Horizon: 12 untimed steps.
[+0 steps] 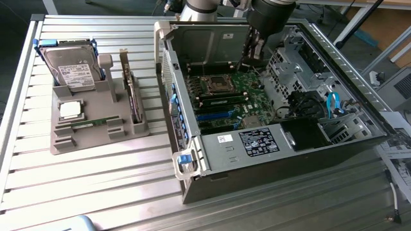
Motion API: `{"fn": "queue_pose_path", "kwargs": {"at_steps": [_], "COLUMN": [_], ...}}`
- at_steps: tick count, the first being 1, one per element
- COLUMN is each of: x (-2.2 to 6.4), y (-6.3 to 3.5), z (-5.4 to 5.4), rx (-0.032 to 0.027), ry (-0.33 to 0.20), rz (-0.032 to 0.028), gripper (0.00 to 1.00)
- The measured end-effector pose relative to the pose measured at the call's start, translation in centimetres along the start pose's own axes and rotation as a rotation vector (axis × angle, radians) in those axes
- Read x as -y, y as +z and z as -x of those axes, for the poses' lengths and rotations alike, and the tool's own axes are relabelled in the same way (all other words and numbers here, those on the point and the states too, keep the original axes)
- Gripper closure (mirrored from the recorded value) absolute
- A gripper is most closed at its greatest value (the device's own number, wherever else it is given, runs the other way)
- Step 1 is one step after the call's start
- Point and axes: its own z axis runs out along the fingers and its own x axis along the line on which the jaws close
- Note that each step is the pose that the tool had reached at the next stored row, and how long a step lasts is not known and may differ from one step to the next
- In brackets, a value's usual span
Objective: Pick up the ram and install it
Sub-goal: 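Press down the ram until it locks into place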
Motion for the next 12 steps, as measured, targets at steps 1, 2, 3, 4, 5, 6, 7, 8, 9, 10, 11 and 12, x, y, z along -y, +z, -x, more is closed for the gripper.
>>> {"fn": "queue_pose_path", "kwargs": {"at_steps": [1,2,3,4,5,6,7,8,9,10,11,12], "x": [0.0,0.0,0.0,0.0,0.0,0.0,0.0,0.0,0.0,0.0,0.0,0.0], "y": [0.0,0.0,0.0,0.0,0.0,0.0,0.0,0.0,0.0,0.0,0.0,0.0], "z": [0.0,0.0,0.0,0.0,0.0,0.0,0.0,0.0,0.0,0.0,0.0,0.0], "rx": [0.0,0.0,0.0,-0.0001,-0.0001,-0.0002,-0.0001,-0.0001,-0.0002,-0.0002,-0.0003,-0.0003], "ry": [0.015,0.03,0.046,0.062,0.081,0.095,0.111,0.127,0.142,0.158,0.175,0.191], "rz": [-0.0002,-0.0004,-0.0006,-0.0008,-0.001,-0.0012,-0.0014,-0.0016,-0.0018,-0.002,-0.0022,-0.0024], "gripper": [0.89,0.89,0.89,0.89,0.89,0.89,0.89,0.89,0.89,0.89,0.89,0.89]}}
